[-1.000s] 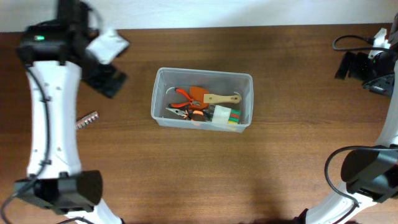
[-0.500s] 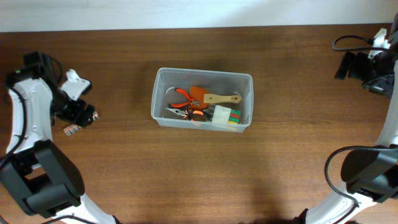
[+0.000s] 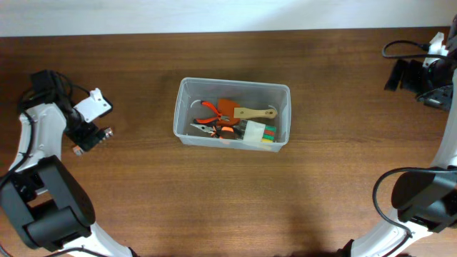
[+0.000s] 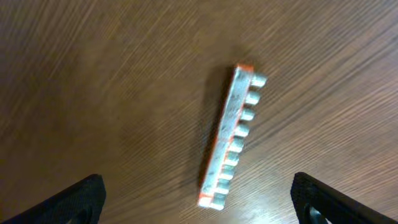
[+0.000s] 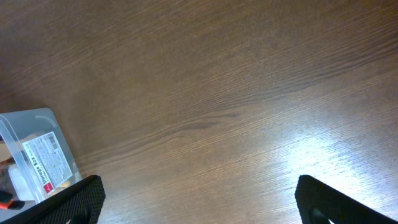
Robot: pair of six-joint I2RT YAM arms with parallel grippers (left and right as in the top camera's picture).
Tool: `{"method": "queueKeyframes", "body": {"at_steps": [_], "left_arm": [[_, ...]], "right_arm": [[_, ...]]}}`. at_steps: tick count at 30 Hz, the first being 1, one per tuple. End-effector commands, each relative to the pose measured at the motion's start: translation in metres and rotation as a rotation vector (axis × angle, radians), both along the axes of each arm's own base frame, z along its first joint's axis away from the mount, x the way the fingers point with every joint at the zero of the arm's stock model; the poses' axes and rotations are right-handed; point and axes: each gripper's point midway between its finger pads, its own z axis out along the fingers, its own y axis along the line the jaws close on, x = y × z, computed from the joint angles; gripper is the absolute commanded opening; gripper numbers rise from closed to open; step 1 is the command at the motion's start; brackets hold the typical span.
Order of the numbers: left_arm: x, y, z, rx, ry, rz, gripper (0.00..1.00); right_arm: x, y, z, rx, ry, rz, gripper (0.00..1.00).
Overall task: Pack container
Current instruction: 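Lower left gripper onto the metal socket strip and close on it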
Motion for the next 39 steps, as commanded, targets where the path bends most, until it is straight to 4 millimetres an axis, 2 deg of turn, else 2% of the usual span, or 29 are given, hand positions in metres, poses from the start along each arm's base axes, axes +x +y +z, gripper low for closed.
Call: {"method": "queueKeyframes", "body": {"at_steps": [1, 12, 20, 21, 28, 30, 33, 35, 39], "left_arm": [[-0.010, -0.004, -0.012, -0.029, 0.051, -0.053, 0.97], [-0.024, 0.002, -0.056, -0.046, 0.177, -0.034, 0.93], [-0.031, 0.003, -0.076, -0.068, 0.222, -0.025, 0.89], [-0.031, 0.003, -0.078, -0.071, 0.227, -0.025, 0.84], [-0.034, 0.002, -0.083, -0.078, 0.244, -0.025, 0.63], [-0.034, 0.002, -0.083, -0.079, 0.243, -0.026, 0.54], [-0.036, 0.001, -0.083, -0.083, 0.252, -0.025, 0.34], [-0.037, 0.000, -0.083, -0.085, 0.257, -0.025, 0.29], [-0.038, 0.000, -0.083, -0.087, 0.259, -0.021, 0.25]], "right_arm": [[0.000, 0.002, 0.000, 0.011, -0.004, -0.008, 0.99], [0.000, 0.002, 0.000, 0.011, -0.004, -0.008, 0.98], [0.000, 0.002, 0.000, 0.011, -0.004, -0.008, 0.98], [0.000, 0.002, 0.000, 0.011, -0.004, -0.008, 0.99], [0.000, 0.002, 0.000, 0.011, -0.004, -0.008, 0.99], [0.000, 0.002, 0.000, 0.011, -0.004, -0.008, 0.98], [0.000, 0.002, 0.000, 0.011, -0.004, -0.008, 0.99], [0.000, 0.002, 0.000, 0.011, -0.004, -0.008, 0.99], [0.000, 0.002, 0.000, 0.011, -0.004, -0.008, 0.98]]}}
